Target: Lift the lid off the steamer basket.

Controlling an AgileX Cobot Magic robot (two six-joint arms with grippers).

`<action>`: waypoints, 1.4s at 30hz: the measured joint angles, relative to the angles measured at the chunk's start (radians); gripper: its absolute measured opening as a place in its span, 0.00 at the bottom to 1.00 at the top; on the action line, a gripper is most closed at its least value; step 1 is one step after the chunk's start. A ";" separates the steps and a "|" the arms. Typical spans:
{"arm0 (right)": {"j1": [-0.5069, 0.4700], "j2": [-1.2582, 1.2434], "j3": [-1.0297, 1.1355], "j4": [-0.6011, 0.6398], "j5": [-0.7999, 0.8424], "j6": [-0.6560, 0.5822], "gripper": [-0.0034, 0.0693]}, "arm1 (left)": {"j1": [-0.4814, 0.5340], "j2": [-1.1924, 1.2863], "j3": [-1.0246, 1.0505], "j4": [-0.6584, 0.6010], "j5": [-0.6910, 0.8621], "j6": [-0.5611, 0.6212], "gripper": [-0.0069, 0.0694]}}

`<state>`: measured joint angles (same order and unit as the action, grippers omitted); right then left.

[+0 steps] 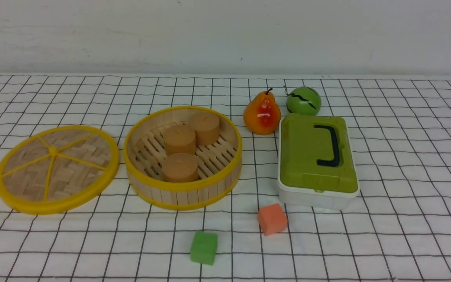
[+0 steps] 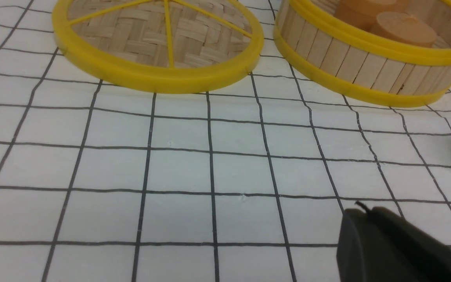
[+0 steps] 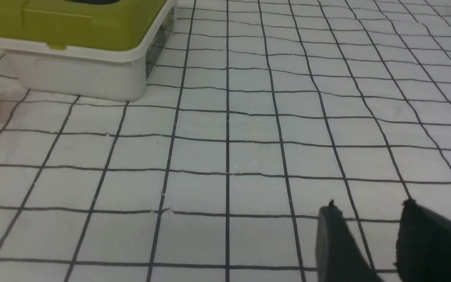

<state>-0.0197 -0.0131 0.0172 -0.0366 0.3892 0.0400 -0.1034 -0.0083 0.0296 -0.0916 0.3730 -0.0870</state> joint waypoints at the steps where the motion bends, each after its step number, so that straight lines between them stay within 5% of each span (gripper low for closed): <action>1: 0.000 0.000 0.000 0.000 0.000 0.000 0.38 | 0.000 0.000 0.000 0.000 0.000 0.000 0.07; 42: 0.000 0.000 0.000 0.000 0.000 0.000 0.38 | 0.000 0.000 0.000 0.000 0.000 0.000 0.09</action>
<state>-0.0197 -0.0131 0.0172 -0.0366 0.3892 0.0400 -0.1034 -0.0083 0.0296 -0.0916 0.3730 -0.0870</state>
